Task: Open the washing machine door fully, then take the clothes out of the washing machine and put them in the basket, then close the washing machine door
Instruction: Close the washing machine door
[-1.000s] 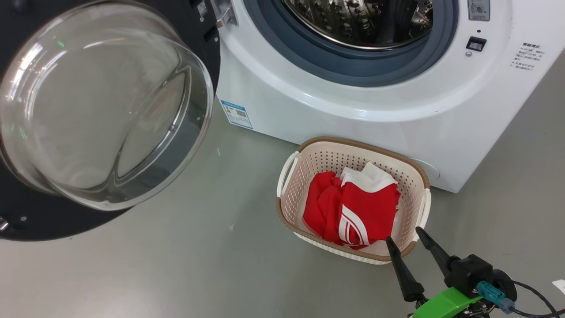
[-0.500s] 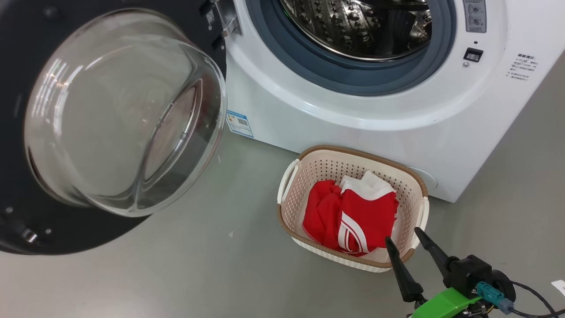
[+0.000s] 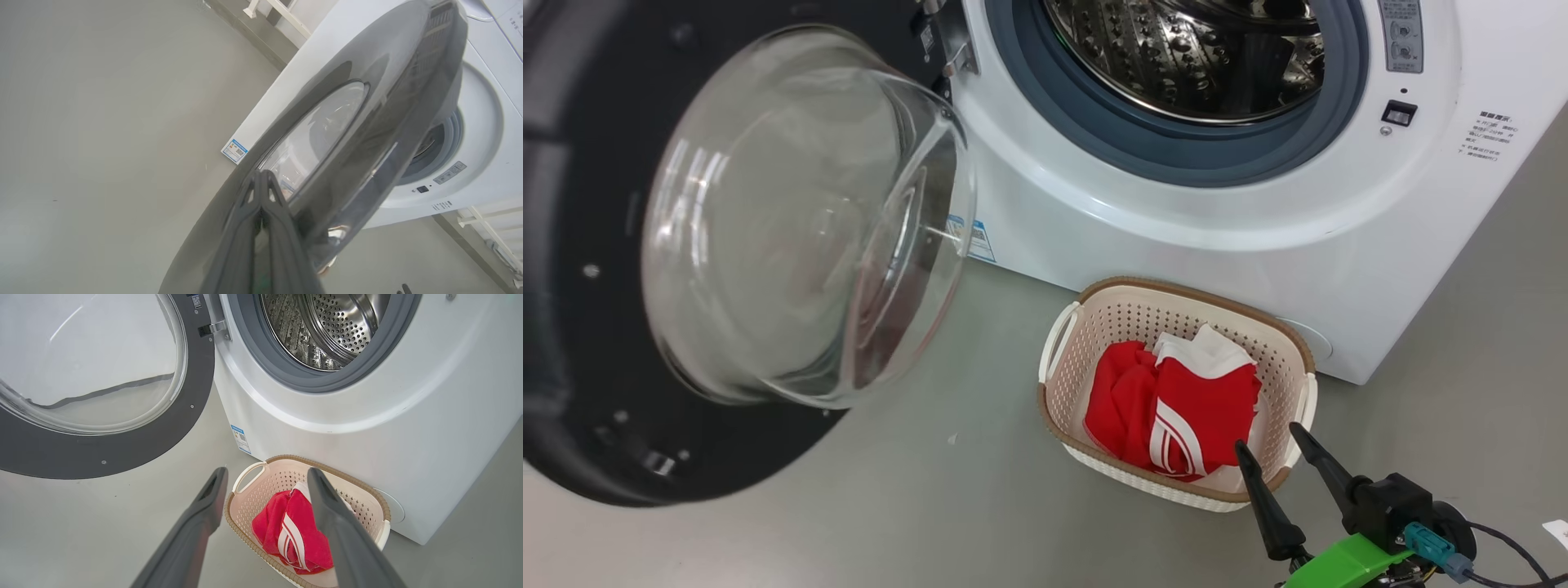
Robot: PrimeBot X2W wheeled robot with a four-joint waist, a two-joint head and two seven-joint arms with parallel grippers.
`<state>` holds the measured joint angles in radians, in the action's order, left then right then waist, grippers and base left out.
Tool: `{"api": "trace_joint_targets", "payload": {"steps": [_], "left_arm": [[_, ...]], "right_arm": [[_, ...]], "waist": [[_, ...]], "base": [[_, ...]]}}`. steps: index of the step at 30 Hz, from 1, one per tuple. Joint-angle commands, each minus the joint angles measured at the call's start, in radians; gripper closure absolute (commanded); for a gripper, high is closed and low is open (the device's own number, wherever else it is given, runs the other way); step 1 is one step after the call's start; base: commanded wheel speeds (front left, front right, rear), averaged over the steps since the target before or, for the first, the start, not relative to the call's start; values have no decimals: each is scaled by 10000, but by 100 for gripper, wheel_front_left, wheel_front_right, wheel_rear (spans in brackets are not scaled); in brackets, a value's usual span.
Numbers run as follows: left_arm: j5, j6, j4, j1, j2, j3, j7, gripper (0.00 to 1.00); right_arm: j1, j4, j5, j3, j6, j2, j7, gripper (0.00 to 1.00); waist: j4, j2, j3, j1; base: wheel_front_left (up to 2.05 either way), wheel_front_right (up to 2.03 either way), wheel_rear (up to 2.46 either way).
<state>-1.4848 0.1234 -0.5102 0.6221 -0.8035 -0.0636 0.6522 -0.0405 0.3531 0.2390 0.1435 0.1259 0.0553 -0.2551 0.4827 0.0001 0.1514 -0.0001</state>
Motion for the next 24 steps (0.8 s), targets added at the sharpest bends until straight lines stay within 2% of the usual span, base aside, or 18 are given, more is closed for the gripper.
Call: {"api": "trace_joint_targets", "payload": {"steps": [1,14,24], "left_arm": [[-245,73,577,0,-408,163,228,100],[-705,73,3011,-498,-332,-280,608,100],[-818,73,4800,-354,221,-759,637,100]], "right_arm": [[-10,-238,52,235,48,-33,-67,0],[31,-263,74,275,48,-42,-67,0],[-11,-326,68,224,48,-46,-67,0]], "waist": [[10,-1,-24,1],[-58,-1,-93,1],[-339,-1,-47,1]], "base": [[0,0,0],[0,0,0],[0,0,0]]}}
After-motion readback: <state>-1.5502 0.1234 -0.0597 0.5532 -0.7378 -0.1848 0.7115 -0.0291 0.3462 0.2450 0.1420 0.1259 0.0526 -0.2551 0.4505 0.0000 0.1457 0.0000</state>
